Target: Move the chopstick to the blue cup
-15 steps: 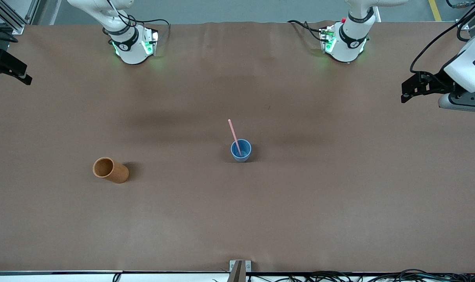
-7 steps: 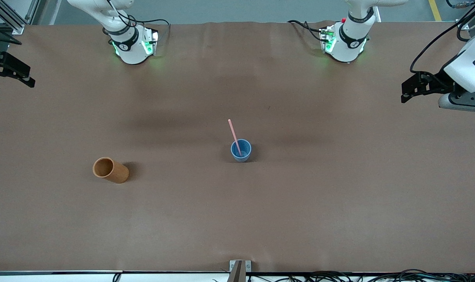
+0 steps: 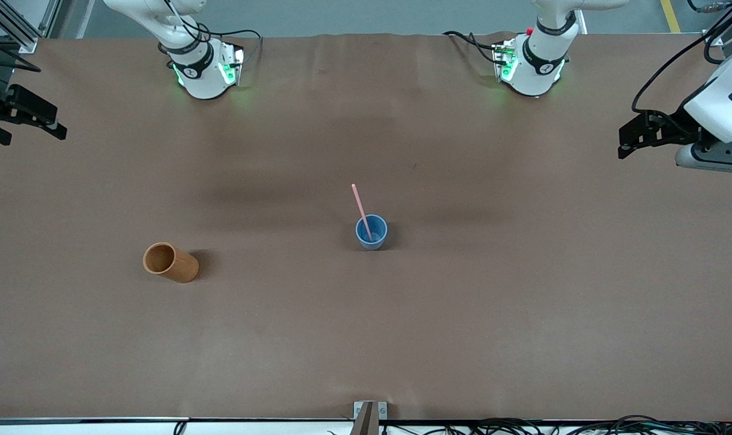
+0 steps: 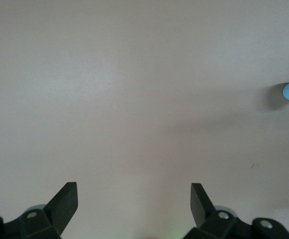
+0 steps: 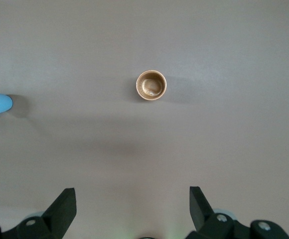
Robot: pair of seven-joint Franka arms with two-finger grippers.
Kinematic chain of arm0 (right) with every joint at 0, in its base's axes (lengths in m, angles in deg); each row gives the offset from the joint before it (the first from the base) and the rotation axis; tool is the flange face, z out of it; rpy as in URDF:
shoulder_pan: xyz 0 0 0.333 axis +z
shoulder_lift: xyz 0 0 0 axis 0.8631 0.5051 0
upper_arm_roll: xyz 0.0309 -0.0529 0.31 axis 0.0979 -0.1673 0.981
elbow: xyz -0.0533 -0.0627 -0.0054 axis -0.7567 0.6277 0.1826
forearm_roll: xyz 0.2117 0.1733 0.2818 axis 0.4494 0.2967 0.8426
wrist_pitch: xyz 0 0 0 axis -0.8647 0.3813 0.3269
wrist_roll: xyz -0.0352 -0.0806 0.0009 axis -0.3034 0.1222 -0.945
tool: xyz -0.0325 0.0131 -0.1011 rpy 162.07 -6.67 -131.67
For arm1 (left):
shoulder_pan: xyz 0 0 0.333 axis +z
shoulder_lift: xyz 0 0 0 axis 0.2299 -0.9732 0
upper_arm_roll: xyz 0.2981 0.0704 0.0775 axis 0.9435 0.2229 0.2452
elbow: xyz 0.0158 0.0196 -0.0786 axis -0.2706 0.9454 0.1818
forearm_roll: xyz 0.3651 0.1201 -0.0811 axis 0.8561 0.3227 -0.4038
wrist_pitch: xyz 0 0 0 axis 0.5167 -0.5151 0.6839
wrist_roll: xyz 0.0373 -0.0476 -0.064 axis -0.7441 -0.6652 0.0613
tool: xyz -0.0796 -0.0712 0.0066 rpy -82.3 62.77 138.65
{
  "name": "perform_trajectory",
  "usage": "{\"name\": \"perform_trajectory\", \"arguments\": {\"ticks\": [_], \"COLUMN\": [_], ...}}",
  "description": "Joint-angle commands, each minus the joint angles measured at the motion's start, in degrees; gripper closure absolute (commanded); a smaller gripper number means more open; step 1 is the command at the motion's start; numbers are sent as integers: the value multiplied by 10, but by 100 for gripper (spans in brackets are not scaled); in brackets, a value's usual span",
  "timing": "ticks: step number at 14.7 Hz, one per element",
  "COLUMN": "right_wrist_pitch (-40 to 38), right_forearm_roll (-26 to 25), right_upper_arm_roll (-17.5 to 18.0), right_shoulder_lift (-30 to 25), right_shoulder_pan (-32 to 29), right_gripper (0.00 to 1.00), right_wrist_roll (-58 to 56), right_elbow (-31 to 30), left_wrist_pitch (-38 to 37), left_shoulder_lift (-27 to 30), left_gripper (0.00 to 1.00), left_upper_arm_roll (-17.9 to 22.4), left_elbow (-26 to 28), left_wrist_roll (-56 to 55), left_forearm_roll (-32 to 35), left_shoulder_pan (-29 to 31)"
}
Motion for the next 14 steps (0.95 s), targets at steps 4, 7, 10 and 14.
{"name": "perform_trajectory", "arguments": {"ticks": [4, 7, 10, 14], "right_wrist_pitch": [3, 4, 4, 5], "right_forearm_roll": [-27, -27, -27, -27], "right_upper_arm_roll": [0, 0, 0, 0], "right_shoulder_lift": [2, 2, 2, 3], "right_shoulder_pan": [7, 8, 7, 7], "right_gripper": [0, 0, 0, 0], "right_wrist_roll": [9, 7, 6, 7], "right_elbow": [3, 3, 2, 3], "left_wrist_pitch": [-1, -1, -1, -1], "left_shoulder_lift": [-5, -5, -10, -11], "left_gripper": [0, 0, 0, 0], "left_upper_arm_roll": [-1, -1, -2, -2], "left_elbow": [-10, -10, -12, -23], "left_wrist_roll": [3, 3, -4, 1], "left_forearm_roll": [-4, -5, -9, -9], "left_shoulder_pan": [2, 2, 0, 1]}}
